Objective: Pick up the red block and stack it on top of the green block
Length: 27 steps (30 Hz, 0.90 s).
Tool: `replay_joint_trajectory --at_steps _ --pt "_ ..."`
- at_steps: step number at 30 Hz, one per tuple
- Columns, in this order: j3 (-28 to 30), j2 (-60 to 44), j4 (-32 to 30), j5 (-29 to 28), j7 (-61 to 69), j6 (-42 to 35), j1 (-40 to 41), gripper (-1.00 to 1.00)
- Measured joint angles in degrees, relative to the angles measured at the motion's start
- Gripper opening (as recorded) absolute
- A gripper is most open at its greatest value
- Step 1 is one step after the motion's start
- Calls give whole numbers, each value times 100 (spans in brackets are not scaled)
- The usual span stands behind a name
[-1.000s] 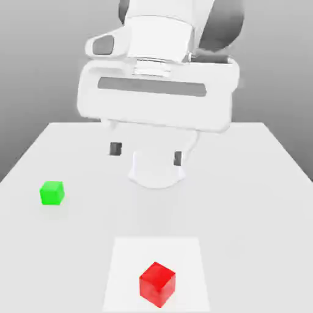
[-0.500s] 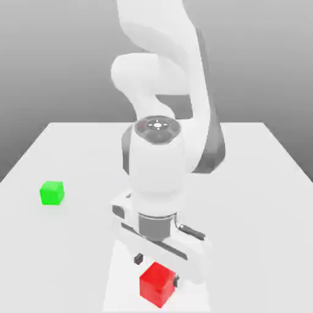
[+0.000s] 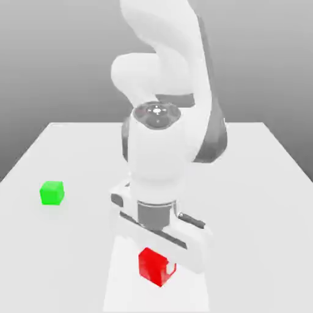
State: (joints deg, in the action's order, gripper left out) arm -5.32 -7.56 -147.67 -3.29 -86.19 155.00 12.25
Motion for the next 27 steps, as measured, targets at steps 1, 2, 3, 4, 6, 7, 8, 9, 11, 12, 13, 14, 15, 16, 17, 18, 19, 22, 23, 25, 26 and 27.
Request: replay_joint_trajectory --at_steps 1,2,3,4,6,7,8,9,11,12,13,14,15,16,17,18,19,22,23,25,26,27 --pt "147 108 -97 11 -76 -17 127 -100" --pt "292 214 -196 13 -162 -29 296 -100" --pt "427 319 -295 8 -255 -42 522 -100" --pt "554 425 -395 -2 -347 -51 739 -100" --pt "739 638 -595 -53 -563 -69 1161 -100" --pt "789 746 -695 -80 -672 -79 1407 -100" --pt "884 855 -795 -108 -780 -89 1614 -100" --pt "983 964 -895 -136 -888 -99 1798 -100" --pt "1157 1186 -1096 -200 -1110 -116 2136 -100" --pt "1250 1299 -1197 -235 -1223 -124 2280 -100" --pt "1352 1413 -1297 -275 -1338 -133 2431 -100" --pt "1463 1528 -1398 -321 -1457 -142 2598 -100" --pt "1576 1644 -1498 -370 -1578 -151 2779 -100" --pt "1679 1761 -1598 -418 -1698 -160 2974 -100" --pt "1788 1880 -1698 -472 -1821 -169 3170 -100" --pt "1887 1999 -1799 -525 -1942 -178 3376 -100" --pt "1985 2121 -1899 -579 -2064 -188 3588 -100" --pt "2184 2183 -2103 -643 -2281 -23 4034 -100" --pt "2222 2033 -2116 -612 -2275 140 4045 -100" --pt "2272 1655 -2117 -472 -2193 516 4001 -100" --pt "2296 1450 -2114 -360 -2120 716 3953 -100" --pt "2303 1239 -2109 -203 -2015 918 3906 -100"
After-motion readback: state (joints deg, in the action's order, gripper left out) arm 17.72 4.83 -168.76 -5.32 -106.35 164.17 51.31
